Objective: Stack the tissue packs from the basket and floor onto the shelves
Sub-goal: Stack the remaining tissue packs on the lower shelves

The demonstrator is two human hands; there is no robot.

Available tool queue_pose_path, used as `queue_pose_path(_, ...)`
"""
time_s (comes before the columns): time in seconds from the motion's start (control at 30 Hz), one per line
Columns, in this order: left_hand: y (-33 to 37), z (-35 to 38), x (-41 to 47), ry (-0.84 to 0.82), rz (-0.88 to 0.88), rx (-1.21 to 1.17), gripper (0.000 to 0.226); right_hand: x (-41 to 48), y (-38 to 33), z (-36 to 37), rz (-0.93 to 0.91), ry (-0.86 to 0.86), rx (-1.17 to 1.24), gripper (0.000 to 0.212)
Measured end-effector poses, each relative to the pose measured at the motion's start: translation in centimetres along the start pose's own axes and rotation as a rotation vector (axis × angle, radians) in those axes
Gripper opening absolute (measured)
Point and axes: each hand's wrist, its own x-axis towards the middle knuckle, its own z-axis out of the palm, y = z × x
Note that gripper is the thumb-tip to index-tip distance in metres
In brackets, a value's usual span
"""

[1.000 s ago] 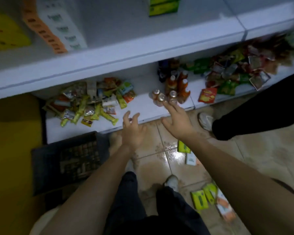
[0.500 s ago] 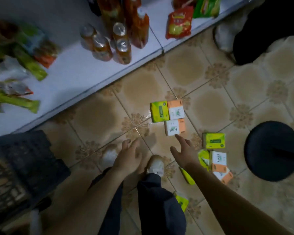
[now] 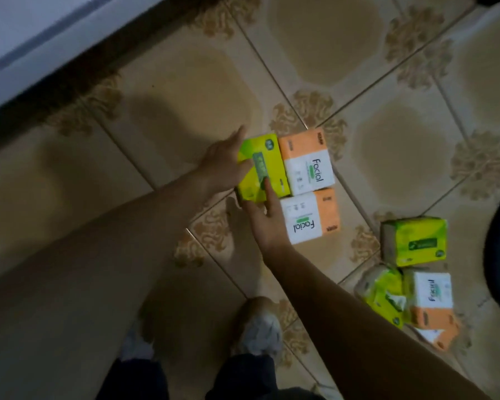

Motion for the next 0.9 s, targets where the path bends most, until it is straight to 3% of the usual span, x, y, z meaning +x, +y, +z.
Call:
queue_pose_path(0.13,0.1,-0.4,-3.5,-0.003,-0.070,-0.145,0.059,-2.1,-0.6,-0.5,0.061,0.086,0.091,0.056)
queue_pose_path(0.23,1.2,-3.5,-9.3,0.012,-0.120,-0.244,0.062,-7.5,-3.3,-1.6,0.010,0.053,0.053,0.054)
queue_pose_path(0.37,6.0,-10.9,-17.3,-0.014,-0.179,-0.523,0.078,-16.3,-10.7,-4.4,-0.098,-0.067,-0.018,0.051)
queue_pose_path(0.5,13.4,-17.9,-25.6,0.034,-0.200,-0.678,0.072,-25.2,-18.9,-8.2,-0.271,-0.133,-0.195,0.052)
queue_pose_path(0.67,22.6,-25.7,-35.9,0.245,-0.187,-0.647,0.057,-37.0,-28.5,-11.9,-0.488,-0.147,-0.343,0.053)
queue_pose_path(0.9,30.7,-35.5,-44.3,0.547,0.046,-0.657,0.049,-46.1,-38.1,-13.2,-0.799,-0.104,-0.326,0.060)
